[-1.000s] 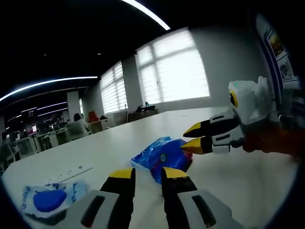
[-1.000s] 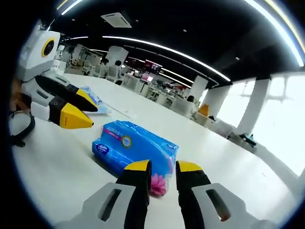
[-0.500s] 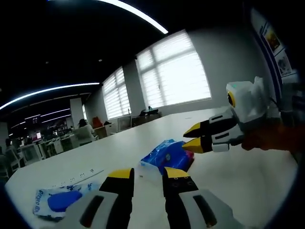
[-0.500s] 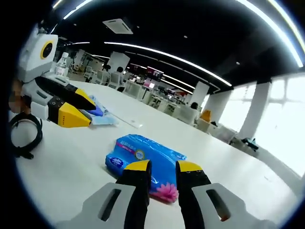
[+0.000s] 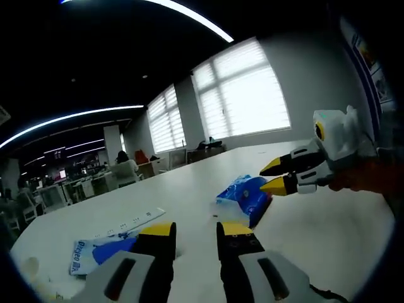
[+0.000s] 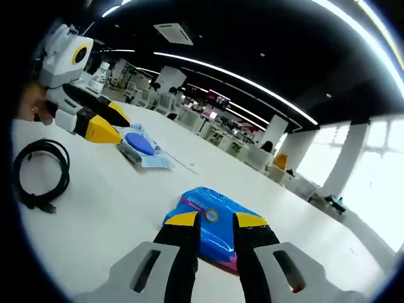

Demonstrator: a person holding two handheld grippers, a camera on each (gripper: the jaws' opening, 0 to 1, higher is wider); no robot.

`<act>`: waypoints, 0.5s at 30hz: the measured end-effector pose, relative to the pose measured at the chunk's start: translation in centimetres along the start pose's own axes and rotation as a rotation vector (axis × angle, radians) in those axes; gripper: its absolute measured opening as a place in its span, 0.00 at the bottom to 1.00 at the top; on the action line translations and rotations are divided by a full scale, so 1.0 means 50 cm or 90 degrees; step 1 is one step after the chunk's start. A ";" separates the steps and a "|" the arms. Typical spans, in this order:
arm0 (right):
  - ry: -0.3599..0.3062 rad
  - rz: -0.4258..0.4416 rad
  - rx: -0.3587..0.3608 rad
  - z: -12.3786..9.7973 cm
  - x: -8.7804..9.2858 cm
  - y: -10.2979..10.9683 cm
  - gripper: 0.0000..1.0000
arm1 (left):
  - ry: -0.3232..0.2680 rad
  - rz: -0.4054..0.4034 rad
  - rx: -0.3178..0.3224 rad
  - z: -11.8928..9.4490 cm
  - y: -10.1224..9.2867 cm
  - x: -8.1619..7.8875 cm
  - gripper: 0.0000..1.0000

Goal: Arrange the tabletop items into an orderly group along one side of the table until the central work area is clear of visible clutter.

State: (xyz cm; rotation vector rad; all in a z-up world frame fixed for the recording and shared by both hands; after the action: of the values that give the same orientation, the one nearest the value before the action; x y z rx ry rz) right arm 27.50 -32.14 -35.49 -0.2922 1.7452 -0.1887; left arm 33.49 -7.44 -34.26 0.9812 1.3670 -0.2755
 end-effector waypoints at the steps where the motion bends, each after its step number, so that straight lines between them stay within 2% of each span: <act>1: 0.000 0.004 -0.004 0.000 -0.001 0.002 0.19 | 0.001 -0.007 -0.008 -0.006 0.004 0.002 0.26; 7: -0.003 0.015 -0.027 -0.005 -0.006 0.022 0.19 | 0.002 -0.015 -0.017 -0.031 0.011 0.018 0.27; 11: -0.003 0.019 -0.039 -0.005 -0.011 0.030 0.20 | 0.017 -0.023 -0.018 -0.038 0.022 0.033 0.29; 15: -0.007 0.017 -0.044 -0.009 -0.015 0.037 0.19 | 0.029 0.009 -0.027 -0.055 0.038 0.042 0.29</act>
State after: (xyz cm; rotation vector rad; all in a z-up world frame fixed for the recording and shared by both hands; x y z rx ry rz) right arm 27.05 -30.17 -35.22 -0.3193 1.7455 -0.1081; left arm 33.37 -3.57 -35.06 0.9671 1.4008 -0.2144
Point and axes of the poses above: the point that each gripper's makers call its tool centre point, and the gripper's own axes: z roughly forward along the fingers, y roughly to its left, x roughly out of its underside, the point moved 10 cm from there along -z, roughly backward along the fingers, and after that the axes turned 13 degrees about z, right-handed, at the moved point
